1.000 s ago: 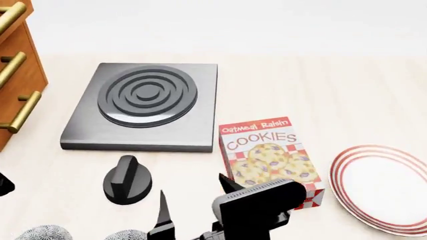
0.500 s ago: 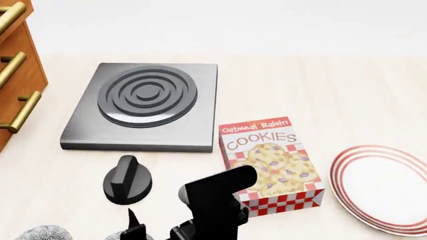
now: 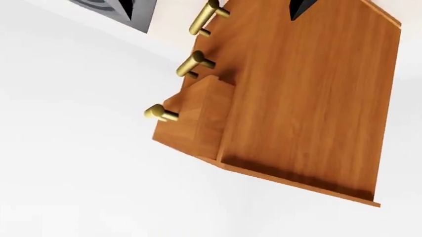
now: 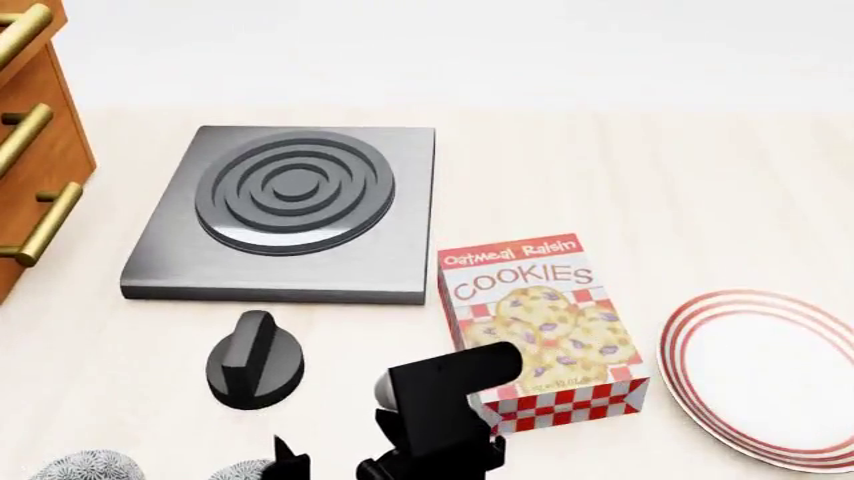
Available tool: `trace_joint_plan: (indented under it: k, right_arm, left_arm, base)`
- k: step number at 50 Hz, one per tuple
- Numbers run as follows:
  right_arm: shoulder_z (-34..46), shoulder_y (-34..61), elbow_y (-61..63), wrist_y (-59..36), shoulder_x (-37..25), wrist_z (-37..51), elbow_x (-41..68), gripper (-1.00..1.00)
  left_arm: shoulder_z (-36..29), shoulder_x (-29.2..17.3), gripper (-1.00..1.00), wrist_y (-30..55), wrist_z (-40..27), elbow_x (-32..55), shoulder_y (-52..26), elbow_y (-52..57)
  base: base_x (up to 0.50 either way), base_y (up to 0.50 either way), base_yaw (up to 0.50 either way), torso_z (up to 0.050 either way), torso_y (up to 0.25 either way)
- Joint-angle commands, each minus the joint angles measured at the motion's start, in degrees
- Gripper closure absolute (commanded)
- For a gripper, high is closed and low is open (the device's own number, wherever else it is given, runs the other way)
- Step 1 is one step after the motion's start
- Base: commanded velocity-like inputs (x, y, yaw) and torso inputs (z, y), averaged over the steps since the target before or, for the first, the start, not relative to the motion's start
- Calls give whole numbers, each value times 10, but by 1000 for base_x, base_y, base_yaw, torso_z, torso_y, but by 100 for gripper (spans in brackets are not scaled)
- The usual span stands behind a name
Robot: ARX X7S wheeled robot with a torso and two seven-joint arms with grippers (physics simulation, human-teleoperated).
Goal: Pick the akita bowl from table center and place it on the plate.
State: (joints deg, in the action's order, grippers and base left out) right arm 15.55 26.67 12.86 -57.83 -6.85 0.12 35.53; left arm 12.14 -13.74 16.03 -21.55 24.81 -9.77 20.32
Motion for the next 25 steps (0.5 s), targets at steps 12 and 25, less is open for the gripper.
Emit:
trace_joint_plan:
  k: [12, 25]
  right_arm:
    - [2, 2, -55, 9, 2, -27, 7, -100]
    - [6, -2, -67, -8, -1, -26, 26, -100]
  left_arm:
    - [29, 13, -100, 13, 7, 36, 4, 14]
    - [28, 13, -100, 2, 4, 34, 9, 13]
  base:
    - [0, 0, 0, 0, 0]
    - [0, 0, 0, 0, 0]
